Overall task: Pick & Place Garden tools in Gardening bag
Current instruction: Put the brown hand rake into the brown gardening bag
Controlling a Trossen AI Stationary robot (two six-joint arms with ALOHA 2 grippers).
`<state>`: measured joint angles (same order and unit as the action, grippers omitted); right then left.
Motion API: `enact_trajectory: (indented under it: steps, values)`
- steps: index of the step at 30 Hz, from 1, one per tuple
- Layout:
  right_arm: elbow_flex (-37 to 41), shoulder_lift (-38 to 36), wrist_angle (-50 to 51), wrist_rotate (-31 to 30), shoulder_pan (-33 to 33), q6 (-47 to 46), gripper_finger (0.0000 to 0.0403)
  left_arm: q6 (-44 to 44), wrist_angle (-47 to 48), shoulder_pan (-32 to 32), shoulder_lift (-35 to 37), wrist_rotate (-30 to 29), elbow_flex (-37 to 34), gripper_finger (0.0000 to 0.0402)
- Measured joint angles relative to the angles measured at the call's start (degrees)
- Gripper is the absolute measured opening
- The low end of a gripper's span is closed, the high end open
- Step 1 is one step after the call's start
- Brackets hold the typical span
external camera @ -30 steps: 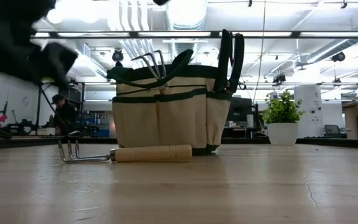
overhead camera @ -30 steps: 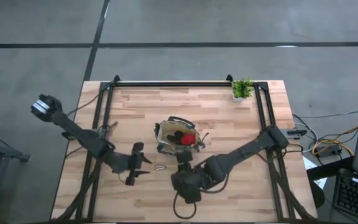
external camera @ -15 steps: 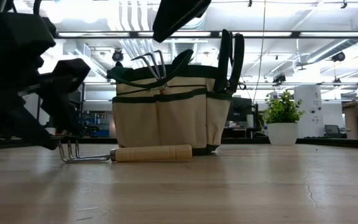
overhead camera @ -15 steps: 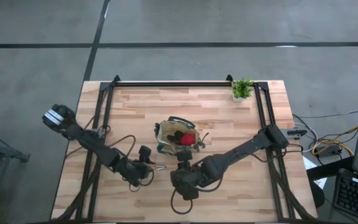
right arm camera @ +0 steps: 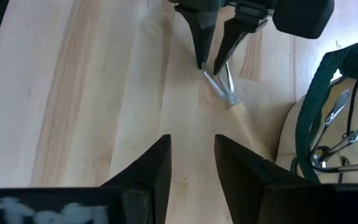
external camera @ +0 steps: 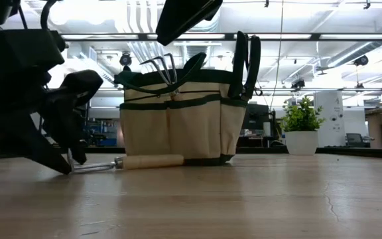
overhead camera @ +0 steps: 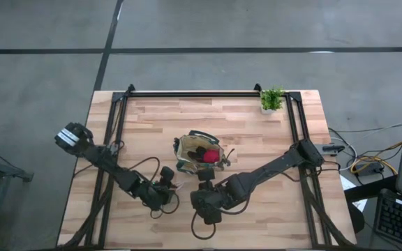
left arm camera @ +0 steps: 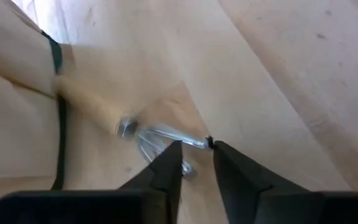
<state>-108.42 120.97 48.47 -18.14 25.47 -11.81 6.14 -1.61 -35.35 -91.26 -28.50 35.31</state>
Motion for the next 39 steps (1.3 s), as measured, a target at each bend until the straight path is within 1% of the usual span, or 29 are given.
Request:
enact_trajectory:
  steps: [6,7,10,12,14,17,19,22,24,27,30,33,39]
  values:
    - [0.02,0.00,0.04,0.01,0.00,0.17,0.0105,-1.51,0.15,0.00,0.43,0.87,0.48,0.0017]
    - [0.02,0.00,0.06,0.03,0.00,0.17,0.0104,-2.56,0.16,0.00,0.43,0.63,0.60,0.0011]
    - [0.02,0.00,0.07,0.03,0.00,0.20,0.0100,-7.09,0.07,0.01,0.44,0.53,1.43,0.0012]
    - [0.02,0.00,0.07,0.05,0.02,0.20,0.0097,-9.94,0.09,0.02,0.46,1.51,2.33,0.0013]
    - [0.02,0.00,0.11,0.12,0.04,0.22,0.0094,-13.00,0.15,0.02,0.64,4.12,3.56,0.0012]
    - [0.02,0.00,0.15,0.13,0.13,0.73,0.0090,-17.50,-0.10,0.02,1.62,10.24,5.77,0.0007]
    - [0.02,0.00,0.17,0.14,0.29,1.55,0.0088,-21.82,-0.23,0.00,2.44,12.39,7.07,0.0006]
    - [0.02,0.00,0.08,0.10,0.93,3.06,0.0090,-30.32,-0.01,0.00,4.38,12.58,8.52,0.0008]
    - [0.21,0.00,-1.68,0.10,1.39,4.57,0.0093,-33.69,-1.13,0.02,5.99,12.58,8.89,0.0008]
    - [1.31,0.00,-6.66,0.10,2.02,7.72,0.0095,-36.00,-5.56,-0.12,8.86,13.41,8.80,0.0006]
    - [2.71,0.00,-12.37,0.08,2.08,11.50,0.0098,-38.50,-9.74,-0.13,12.60,17.00,8.50,0.0007]
    - [3.35,0.00,-15.37,-0.95,2.03,13.46,0.0102,-41.89,-8.95,-0.12,16.06,17.34,8.48,0.0008]
    - [3.45,0.00,-18.61,-7.97,2.01,15.08,0.0116,-42.84,-6.61,-0.26,21.07,17.34,7.36,0.0007]
